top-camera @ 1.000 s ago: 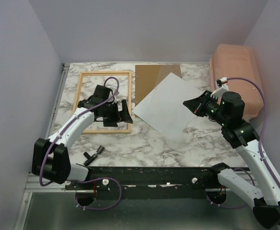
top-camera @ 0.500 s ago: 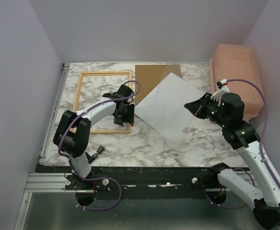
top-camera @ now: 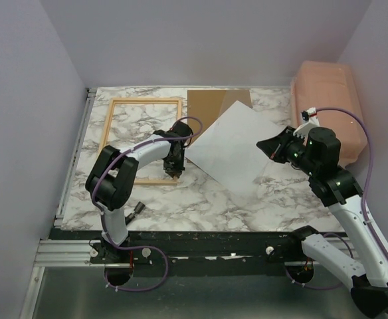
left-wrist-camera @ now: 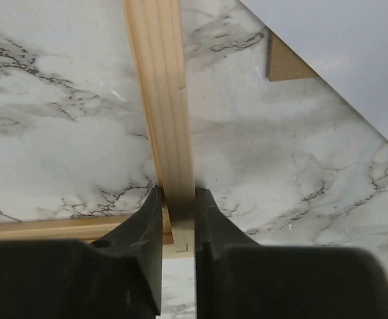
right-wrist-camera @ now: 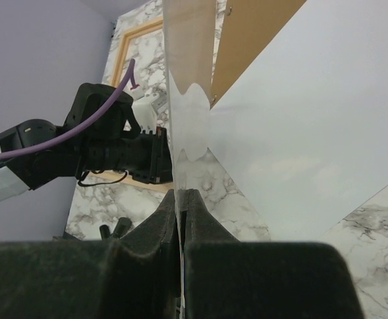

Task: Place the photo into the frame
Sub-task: Move the photo frame to the center of the board.

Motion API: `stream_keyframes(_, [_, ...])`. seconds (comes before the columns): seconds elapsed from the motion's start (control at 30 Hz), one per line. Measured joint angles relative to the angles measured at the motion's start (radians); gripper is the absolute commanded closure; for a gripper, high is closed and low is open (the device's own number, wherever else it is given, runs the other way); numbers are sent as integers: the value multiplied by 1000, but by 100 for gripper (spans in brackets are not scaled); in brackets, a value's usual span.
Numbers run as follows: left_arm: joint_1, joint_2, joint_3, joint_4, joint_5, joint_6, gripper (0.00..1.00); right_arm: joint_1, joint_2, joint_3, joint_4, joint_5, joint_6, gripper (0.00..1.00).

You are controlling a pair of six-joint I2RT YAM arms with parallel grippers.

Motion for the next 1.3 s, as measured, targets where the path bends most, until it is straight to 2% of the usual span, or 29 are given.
stream_keyframes(0.27, [-4, -19, 5, -46, -64, -9, 100, 0, 18, 20, -4, -2, -13, 99])
stream_keyframes(0.6, [-10, -196, 21, -86, -18, -31, 100, 0, 24, 98, -64, 9, -46, 99])
stream_keyframes(1.07, [-181, -210, 47, -44, 62, -139, 100, 0, 44, 329, -283, 218, -163, 99])
stream_keyframes(1.3, [-256, -116, 114, -9, 71, -210, 100, 0, 40, 392, -346, 314, -203, 99])
